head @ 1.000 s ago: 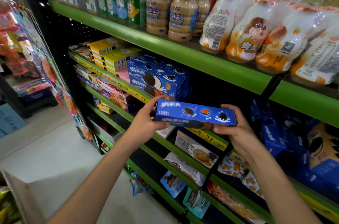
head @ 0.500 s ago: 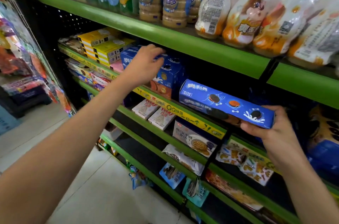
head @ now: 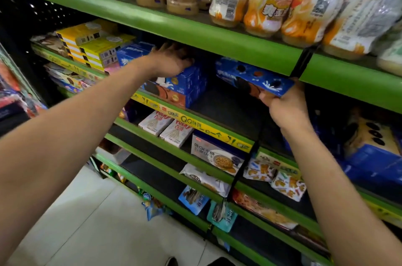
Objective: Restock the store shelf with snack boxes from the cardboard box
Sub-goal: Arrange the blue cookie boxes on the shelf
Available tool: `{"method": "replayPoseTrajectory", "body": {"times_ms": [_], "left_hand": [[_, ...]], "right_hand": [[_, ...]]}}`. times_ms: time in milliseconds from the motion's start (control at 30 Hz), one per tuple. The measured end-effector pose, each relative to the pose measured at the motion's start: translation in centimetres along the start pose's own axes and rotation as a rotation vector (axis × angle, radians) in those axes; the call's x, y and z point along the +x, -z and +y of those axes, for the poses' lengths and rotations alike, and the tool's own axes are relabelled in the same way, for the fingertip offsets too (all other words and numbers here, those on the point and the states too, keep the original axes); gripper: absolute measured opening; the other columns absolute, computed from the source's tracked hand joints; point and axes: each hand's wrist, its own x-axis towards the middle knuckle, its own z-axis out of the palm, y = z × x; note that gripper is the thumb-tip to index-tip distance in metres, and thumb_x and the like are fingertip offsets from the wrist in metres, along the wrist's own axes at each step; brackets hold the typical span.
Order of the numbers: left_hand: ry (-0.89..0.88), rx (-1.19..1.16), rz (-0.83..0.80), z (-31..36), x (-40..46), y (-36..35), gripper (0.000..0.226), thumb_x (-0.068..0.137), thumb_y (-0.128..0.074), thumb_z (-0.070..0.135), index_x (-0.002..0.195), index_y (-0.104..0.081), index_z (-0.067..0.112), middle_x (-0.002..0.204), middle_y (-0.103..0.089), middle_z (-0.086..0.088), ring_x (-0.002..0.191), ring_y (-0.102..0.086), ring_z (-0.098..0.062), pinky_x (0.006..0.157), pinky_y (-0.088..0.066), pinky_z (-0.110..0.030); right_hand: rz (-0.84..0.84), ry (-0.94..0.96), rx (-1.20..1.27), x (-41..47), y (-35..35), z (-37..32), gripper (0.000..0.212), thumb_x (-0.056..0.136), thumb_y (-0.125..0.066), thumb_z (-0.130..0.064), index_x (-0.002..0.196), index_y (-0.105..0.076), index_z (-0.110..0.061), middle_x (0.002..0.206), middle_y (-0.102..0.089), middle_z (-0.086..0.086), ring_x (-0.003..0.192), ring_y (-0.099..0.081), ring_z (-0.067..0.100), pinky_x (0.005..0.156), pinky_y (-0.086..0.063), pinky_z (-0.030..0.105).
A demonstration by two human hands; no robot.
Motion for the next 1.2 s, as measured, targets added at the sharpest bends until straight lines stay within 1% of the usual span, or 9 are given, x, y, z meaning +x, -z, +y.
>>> {"method": "replayPoseTrajectory", "body": {"times_ms": [67, 133, 267, 400, 600, 800, 933, 1033, 1200], "left_hand": [[0.006, 0.005, -0.01, 0.0, 0.0, 0.1, 0.058, 0.1, -0.026, 0.059, 0.154, -0.022, 0.036, 0.164, -0.013, -0.005, 0.149, -0.013, -0.033, 0.118, -0.012, -0.058], [0.015, 0.003, -0.017, 0.2, -0.1, 0.2, 0.058, 0.101, -0.024, 0.058, 0.155, -0.017, 0.038, 0.165, -0.01, -0.004, 0.149, -0.011, -0.032, 0.117, -0.009, -0.058], [0.015, 0.021, -0.025, 0.3, -0.4, 0.3, 0.057, 0.101, -0.023, 0.057, 0.155, -0.016, 0.038, 0.165, -0.008, -0.005, 0.15, -0.009, -0.033, 0.118, -0.009, -0.059], [0.022, 0.049, -0.031, 0.4, -0.5, 0.4, 0.057, 0.102, -0.022, 0.055, 0.155, -0.015, 0.036, 0.165, -0.008, -0.006, 0.149, -0.01, -0.036, 0.117, -0.01, -0.061], [0.01, 0.072, -0.038, 0.5, -0.5, 0.5, 0.057, 0.102, -0.021, 0.055, 0.155, -0.017, 0.036, 0.165, -0.009, -0.007, 0.148, -0.01, -0.036, 0.117, -0.01, -0.061], [-0.025, 0.103, -0.035, 0.3, -0.4, 0.4, 0.053, 0.104, -0.02, 0.051, 0.155, -0.016, 0.038, 0.165, -0.008, -0.007, 0.148, -0.009, -0.037, 0.116, -0.01, -0.061], [-0.03, 0.085, -0.024, -0.1, -0.2, 0.3, 0.055, 0.102, -0.02, 0.054, 0.155, -0.016, 0.037, 0.164, -0.01, -0.007, 0.148, -0.011, -0.037, 0.116, -0.013, -0.058], [-0.03, 0.082, -0.008, 0.0, -0.2, 0.3, 0.058, 0.101, -0.02, 0.056, 0.155, -0.019, 0.035, 0.163, -0.014, -0.008, 0.147, -0.015, -0.038, 0.115, -0.016, -0.056], [-0.06, 0.093, -0.042, -0.2, 0.0, 0.3, 0.058, 0.101, -0.019, 0.054, 0.156, -0.016, 0.034, 0.164, -0.011, -0.009, 0.147, -0.011, -0.04, 0.116, -0.013, -0.061]], "right_hand": [[-0.003, -0.067, -0.062, 1.8, -1.6, -0.2, 0.042, 0.089, -0.071, -0.022, 0.126, -0.057, -0.011, 0.123, -0.065, 0.009, 0.114, -0.062, 0.026, 0.09, -0.048, 0.031], [-0.019, -0.135, -0.026, 3.2, -3.6, -0.3, 0.045, 0.089, -0.07, -0.029, 0.127, -0.055, -0.009, 0.128, -0.063, 0.013, 0.114, -0.061, 0.027, 0.09, -0.046, 0.03], [-0.134, -0.24, 0.146, 5.8, -8.1, -0.6, 0.047, 0.087, -0.07, -0.012, 0.131, -0.054, -0.008, 0.131, -0.062, 0.015, 0.117, -0.06, 0.031, 0.102, -0.048, 0.041], [-0.241, -0.251, 0.236, 7.6, -11.3, 0.5, 0.059, 0.086, -0.069, -0.002, 0.141, -0.047, -0.003, 0.132, -0.061, 0.019, 0.119, -0.061, 0.033, 0.102, -0.049, 0.048], [-0.423, -0.081, -0.061, 8.7, -12.8, 0.6, 0.065, 0.085, -0.074, -0.006, 0.143, -0.046, -0.004, 0.138, -0.057, 0.017, 0.124, -0.056, 0.028, 0.104, -0.046, 0.035], [-0.511, -0.037, -0.033, 9.2, -13.4, 0.0, 0.081, 0.079, -0.077, 0.003, 0.149, -0.036, -0.006, 0.142, -0.053, 0.013, 0.128, -0.052, 0.024, 0.102, -0.044, 0.028], [-0.592, 0.025, -0.145, 9.6, -14.2, -0.3, 0.075, 0.087, -0.071, -0.004, 0.152, -0.034, -0.011, 0.147, -0.049, 0.011, 0.133, -0.047, 0.022, 0.108, -0.038, 0.027], [-0.582, 0.052, -0.167, 9.7, -14.5, -0.4, 0.071, 0.089, -0.068, -0.002, 0.151, -0.035, -0.011, 0.146, -0.049, 0.012, 0.123, -0.046, 0.012, 0.091, -0.034, 0.011], [-0.587, 0.031, -0.209, 10.0, -15.0, -0.4, 0.071, 0.09, -0.065, 0.0, 0.152, -0.034, -0.015, 0.146, -0.05, 0.01, 0.13, -0.047, 0.019, 0.098, -0.035, 0.02]]}}
